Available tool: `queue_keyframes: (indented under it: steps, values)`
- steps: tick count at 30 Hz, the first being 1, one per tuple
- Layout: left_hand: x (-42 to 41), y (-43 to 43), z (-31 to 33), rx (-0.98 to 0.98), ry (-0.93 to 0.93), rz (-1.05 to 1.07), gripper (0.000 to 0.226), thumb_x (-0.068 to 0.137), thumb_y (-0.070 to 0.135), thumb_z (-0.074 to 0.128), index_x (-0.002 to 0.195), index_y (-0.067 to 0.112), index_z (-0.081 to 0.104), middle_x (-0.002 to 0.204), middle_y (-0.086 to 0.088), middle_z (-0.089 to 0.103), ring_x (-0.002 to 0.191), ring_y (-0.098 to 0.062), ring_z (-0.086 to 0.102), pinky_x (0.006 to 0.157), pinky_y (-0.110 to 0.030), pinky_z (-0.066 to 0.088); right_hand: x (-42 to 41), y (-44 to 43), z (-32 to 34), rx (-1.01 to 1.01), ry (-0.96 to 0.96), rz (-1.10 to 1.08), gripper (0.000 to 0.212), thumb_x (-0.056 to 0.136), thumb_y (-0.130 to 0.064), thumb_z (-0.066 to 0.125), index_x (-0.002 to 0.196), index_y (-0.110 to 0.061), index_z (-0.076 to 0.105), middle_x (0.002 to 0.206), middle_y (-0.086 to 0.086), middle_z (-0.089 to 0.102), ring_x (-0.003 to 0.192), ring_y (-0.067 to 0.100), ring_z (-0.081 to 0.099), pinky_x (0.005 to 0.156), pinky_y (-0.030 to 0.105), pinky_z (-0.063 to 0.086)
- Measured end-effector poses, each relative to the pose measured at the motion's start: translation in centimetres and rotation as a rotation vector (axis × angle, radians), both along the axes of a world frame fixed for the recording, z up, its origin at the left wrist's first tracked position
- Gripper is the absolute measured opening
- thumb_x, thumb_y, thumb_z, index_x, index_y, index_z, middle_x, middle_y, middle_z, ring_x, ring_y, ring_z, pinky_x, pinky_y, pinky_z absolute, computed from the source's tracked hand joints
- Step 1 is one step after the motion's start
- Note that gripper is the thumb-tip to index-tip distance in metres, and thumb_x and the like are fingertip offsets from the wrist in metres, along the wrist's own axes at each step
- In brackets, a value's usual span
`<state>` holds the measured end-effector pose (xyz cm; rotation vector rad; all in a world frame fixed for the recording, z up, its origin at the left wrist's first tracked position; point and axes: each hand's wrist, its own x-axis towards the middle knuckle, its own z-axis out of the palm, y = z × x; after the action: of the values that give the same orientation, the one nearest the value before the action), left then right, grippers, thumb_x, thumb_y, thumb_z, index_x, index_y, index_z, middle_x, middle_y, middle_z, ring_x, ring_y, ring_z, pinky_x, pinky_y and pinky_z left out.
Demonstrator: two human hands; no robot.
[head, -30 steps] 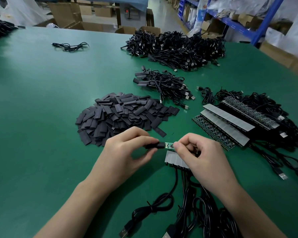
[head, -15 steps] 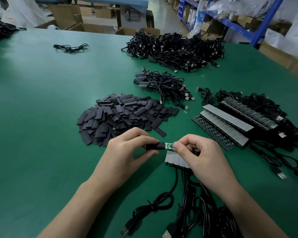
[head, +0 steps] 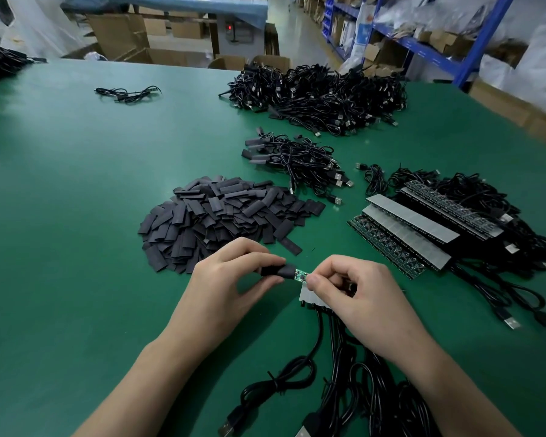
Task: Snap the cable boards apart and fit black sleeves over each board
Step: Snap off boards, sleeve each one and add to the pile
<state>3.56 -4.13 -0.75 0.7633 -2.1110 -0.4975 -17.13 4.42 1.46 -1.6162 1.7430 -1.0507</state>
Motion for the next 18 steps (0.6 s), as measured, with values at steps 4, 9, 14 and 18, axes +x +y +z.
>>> queue_keyframes:
  steps: [4,9,14,18]
  values:
    - [0.14,-0.01,0.01,-0.012,-0.022,-0.015,0.023,0.088,0.029,0.076,0.109,0.020,0.079,0.103,0.010,0.065,0.095,-0.003,0.066,0.087,-0.017,0.051,-0.15,0.04,-0.09,-0.006,0.022,0.031,0.019,0.095,-0.036,0.070,0.078,-0.027,0.068,0.063,0.006,0.054,0.052,0.004,0.040,0.051,0.022,0.033]
    - [-0.13,0.24,-0.22,-0.043,-0.074,-0.089,0.021,0.090,0.028,0.078,0.109,0.020,0.079,0.104,0.010,0.063,0.092,-0.005,0.065,0.082,-0.024,0.054,0.16,-0.05,-0.43,-0.010,0.074,0.043,0.016,0.094,-0.035,0.070,0.080,-0.030,0.072,0.067,-0.002,0.065,0.057,0.011,0.055,0.057,0.030,0.045]
    - [0.02,0.00,-0.16,-0.028,-0.016,-0.032,0.019,0.090,0.030,0.076,0.105,0.020,0.079,0.102,0.012,0.063,0.091,-0.004,0.065,0.083,-0.019,0.052,-0.23,0.03,-0.09,-0.045,0.058,0.029,0.008,0.095,-0.033,0.070,0.087,-0.034,0.072,0.077,-0.010,0.068,0.066,0.011,0.064,0.063,0.030,0.052]
    - [0.01,0.05,-0.19,-0.033,-0.015,-0.039,0.019,0.089,0.029,0.077,0.106,0.020,0.079,0.102,0.013,0.063,0.092,-0.004,0.065,0.085,-0.015,0.049,-0.37,0.01,0.05,-0.024,0.065,0.031,0.015,0.096,-0.031,0.069,0.082,-0.031,0.070,0.073,-0.008,0.066,0.063,0.011,0.061,0.059,0.030,0.050]
